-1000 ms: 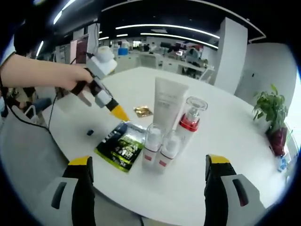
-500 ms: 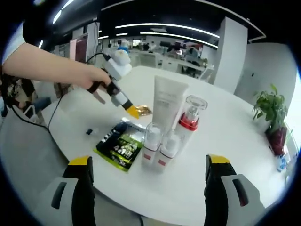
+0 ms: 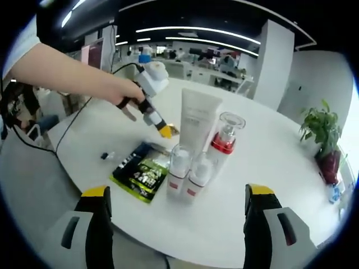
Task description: Arrange the skincare products in the storage area until every visible bottle or jar stands upright without overlapping.
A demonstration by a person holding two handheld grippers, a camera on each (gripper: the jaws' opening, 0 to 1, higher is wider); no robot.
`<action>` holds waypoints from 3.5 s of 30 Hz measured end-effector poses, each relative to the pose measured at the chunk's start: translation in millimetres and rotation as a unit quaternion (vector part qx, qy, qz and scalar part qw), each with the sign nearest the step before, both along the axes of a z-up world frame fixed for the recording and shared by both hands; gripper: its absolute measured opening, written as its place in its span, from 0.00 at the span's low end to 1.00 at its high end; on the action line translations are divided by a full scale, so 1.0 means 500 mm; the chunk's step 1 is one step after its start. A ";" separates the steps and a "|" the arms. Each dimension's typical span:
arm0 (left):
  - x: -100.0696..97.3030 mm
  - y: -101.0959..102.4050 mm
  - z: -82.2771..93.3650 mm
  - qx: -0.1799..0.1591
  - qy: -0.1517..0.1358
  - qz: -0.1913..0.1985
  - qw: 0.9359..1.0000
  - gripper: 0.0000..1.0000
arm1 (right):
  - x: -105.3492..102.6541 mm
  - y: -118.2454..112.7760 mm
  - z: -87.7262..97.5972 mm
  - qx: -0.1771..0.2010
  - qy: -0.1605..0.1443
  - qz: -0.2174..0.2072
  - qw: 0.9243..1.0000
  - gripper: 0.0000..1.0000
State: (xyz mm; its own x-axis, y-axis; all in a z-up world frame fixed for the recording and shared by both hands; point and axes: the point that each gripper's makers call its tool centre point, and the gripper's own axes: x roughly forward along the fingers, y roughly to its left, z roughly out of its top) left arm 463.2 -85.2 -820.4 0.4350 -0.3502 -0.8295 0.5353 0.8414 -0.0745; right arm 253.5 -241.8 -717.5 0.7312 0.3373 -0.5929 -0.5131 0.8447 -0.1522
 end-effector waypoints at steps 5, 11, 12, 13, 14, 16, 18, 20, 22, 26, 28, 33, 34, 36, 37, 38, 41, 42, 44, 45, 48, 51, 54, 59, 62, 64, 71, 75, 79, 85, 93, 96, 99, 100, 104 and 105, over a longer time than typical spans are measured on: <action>0.000 -0.003 -0.008 0.001 0.006 -0.003 1.000 0.61 | 0.000 0.000 0.000 -0.001 0.000 0.000 1.000 0.98; 0.002 -0.009 -0.014 0.009 0.004 -0.012 1.000 0.61 | -0.001 -0.003 0.000 -0.003 0.001 -0.001 1.000 0.98; 0.003 -0.009 -0.013 0.009 0.004 -0.012 1.000 0.61 | -0.001 -0.003 0.000 -0.002 0.001 -0.001 1.000 0.98; 0.005 -0.009 -0.013 0.009 0.003 -0.011 1.000 0.60 | -0.001 -0.003 0.000 -0.002 0.000 -0.002 1.000 0.98; 0.008 -0.010 -0.013 0.009 0.002 -0.011 1.000 0.60 | -0.001 -0.003 0.000 -0.003 0.000 -0.002 1.000 0.98; 0.010 -0.007 -0.014 0.015 0.000 -0.012 1.000 0.58 | 0.000 -0.002 0.000 -0.003 0.000 -0.002 1.000 0.98; 0.013 0.001 -0.020 0.033 -0.002 -0.019 0.999 0.55 | -0.001 -0.002 0.000 -0.004 0.001 -0.002 1.000 0.98; 0.010 0.004 -0.021 0.041 -0.005 -0.023 0.999 0.53 | 0.000 -0.001 0.000 -0.003 0.000 -0.001 1.000 0.98; 0.010 0.003 -0.019 0.038 -0.006 -0.021 0.999 0.53 | 0.000 -0.001 -0.001 -0.004 0.001 -0.001 1.000 0.98; 0.009 0.005 -0.014 0.043 -0.012 -0.016 0.999 0.51 | 0.000 -0.001 -0.001 -0.004 0.001 -0.001 1.000 0.98; 0.013 0.007 -0.015 0.043 -0.013 -0.015 0.999 0.49 | 0.000 -0.001 -0.001 -0.004 0.001 -0.001 1.000 0.98; 0.016 0.009 -0.013 0.043 -0.017 -0.014 0.999 0.38 | 0.000 -0.002 -0.001 -0.005 0.001 -0.001 1.000 0.98; 0.017 0.010 -0.013 0.043 -0.017 -0.010 0.999 0.39 | 0.000 -0.002 -0.001 -0.005 0.001 -0.001 1.000 0.98; 0.018 0.010 -0.014 0.043 -0.018 -0.012 0.999 0.39 | 0.000 -0.002 -0.001 -0.005 0.001 -0.001 1.000 0.98; 0.019 0.010 -0.013 0.043 -0.020 -0.010 0.999 0.39 | 0.000 -0.003 -0.001 -0.006 0.002 -0.001 1.000 0.98; 0.018 0.010 -0.012 0.042 -0.021 -0.006 0.999 0.38 | 0.000 -0.003 -0.001 -0.005 0.001 -0.001 1.000 0.98; 0.022 0.009 -0.010 0.034 -0.019 0.002 0.999 0.38 | 0.000 -0.004 0.000 -0.006 0.001 -0.002 1.000 0.98; 0.023 0.009 -0.009 0.033 -0.020 0.001 0.999 0.37 | 0.000 -0.004 0.000 -0.006 0.001 -0.002 1.000 0.98; 0.023 0.008 -0.007 0.033 -0.022 0.000 0.999 0.37 | 0.000 -0.004 0.000 -0.006 0.000 -0.003 1.000 0.98; 0.022 0.008 -0.006 0.033 -0.022 0.001 0.999 0.37 | 0.000 -0.004 0.000 -0.006 0.000 -0.002 1.000 0.98; 0.019 0.009 -0.003 0.033 -0.022 0.007 0.999 0.36 | 0.000 -0.004 0.000 -0.007 0.000 -0.002 1.000 0.98; 0.017 0.014 -0.002 0.036 -0.021 0.013 0.999 0.36 | 0.000 -0.003 0.000 -0.006 0.000 -0.002 1.000 0.98; 0.014 0.020 0.003 0.033 -0.020 0.021 0.999 0.35 | 0.000 -0.002 -0.001 -0.006 0.000 0.000 1.000 0.98; 0.003 0.032 0.014 0.031 -0.019 0.029 0.999 0.34 | 0.000 0.000 0.000 -0.007 -0.001 0.004 1.000 0.98; -0.003 0.047 0.016 0.029 -0.017 0.039 0.999 0.34 | -0.001 0.001 0.001 -0.008 -0.003 0.006 1.000 0.98; -0.011 0.054 0.018 0.030 -0.015 0.045 0.998 0.34 | -0.002 0.002 0.001 -0.009 -0.003 0.008 1.000 0.98; -0.040 0.082 0.025 0.035 -0.005 0.072 0.997 0.33 | -0.002 0.008 0.001 -0.009 -0.007 0.016 1.000 0.98; -0.064 0.094 0.033 0.033 -0.001 0.091 0.995 0.33 | -0.002 0.009 0.001 -0.016 -0.006 0.017 1.000 0.98; -0.085 0.108 0.037 0.036 0.002 0.104 0.994 0.33 | -0.004 0.014 0.006 -0.017 -0.008 0.023 1.000 0.98; -0.121 0.125 0.037 0.038 0.006 0.123 0.992 0.34 | -0.008 0.024 0.011 -0.015 -0.012 0.037 0.999 0.96; -0.163 0.151 0.029 0.036 0.020 0.164 0.986 0.33 | -0.009 0.029 0.018 -0.009 -0.016 0.045 0.999 0.95; -0.176 0.156 0.028 0.024 0.029 0.196 0.980 0.33 | -0.010 0.031 0.020 -0.006 -0.018 0.048 0.999 0.95; -0.186 0.155 0.028 0.026 0.029 0.201 0.979 0.33 | -0.010 0.032 0.020 -0.004 -0.018 0.050 0.999 0.95; -0.191 0.152 0.027 0.022 0.031 0.205 0.978 0.34 | -0.010 0.033 0.020 -0.003 -0.019 0.051 0.999 0.95; -0.209 0.148 0.022 0.021 0.038 0.217 0.975 0.34 | -0.011 0.037 0.022 0.001 -0.019 0.055 0.998 0.95; -0.215 0.150 0.021 0.023 0.039 0.224 0.974 0.34 | -0.011 0.037 0.022 0.002 -0.019 0.056 0.998 0.95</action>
State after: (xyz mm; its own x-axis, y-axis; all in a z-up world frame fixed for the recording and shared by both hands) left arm 355.7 -10.5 -809.8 0.4712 -0.1015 -0.8762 0.1082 0.9925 -0.0568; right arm 247.9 -223.1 -706.6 0.7106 0.4203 -0.5642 -0.5984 0.7828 -0.1706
